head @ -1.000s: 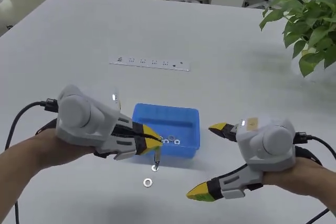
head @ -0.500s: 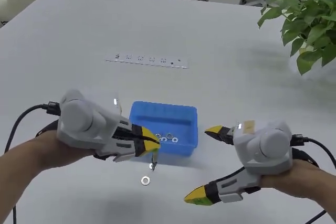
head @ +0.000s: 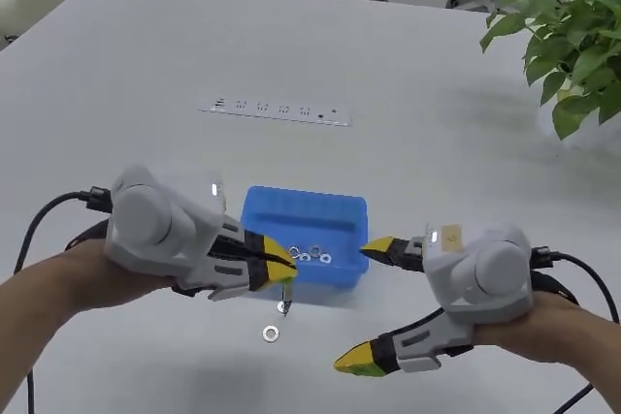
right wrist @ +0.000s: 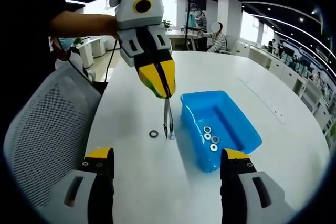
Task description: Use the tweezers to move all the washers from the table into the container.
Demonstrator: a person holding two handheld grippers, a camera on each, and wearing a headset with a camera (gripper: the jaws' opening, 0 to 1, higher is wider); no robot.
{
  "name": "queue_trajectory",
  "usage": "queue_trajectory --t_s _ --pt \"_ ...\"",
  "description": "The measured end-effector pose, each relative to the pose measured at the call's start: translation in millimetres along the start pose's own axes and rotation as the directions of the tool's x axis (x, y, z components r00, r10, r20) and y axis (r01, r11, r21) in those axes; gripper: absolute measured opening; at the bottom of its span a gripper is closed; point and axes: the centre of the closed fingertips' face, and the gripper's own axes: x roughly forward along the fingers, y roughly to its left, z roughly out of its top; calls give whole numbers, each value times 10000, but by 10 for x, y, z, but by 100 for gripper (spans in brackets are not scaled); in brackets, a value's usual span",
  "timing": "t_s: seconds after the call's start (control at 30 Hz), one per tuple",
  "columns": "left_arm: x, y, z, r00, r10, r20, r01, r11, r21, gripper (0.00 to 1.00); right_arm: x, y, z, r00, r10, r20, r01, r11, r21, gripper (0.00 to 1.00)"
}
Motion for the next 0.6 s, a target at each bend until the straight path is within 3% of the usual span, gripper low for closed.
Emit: queue_trajectory --t_s 0.6 --pt "3 -36 13 9997 -228 -14 228 9996 154 5 302 40 130 9933 1123 -275 -1152 9814 -1537 46"
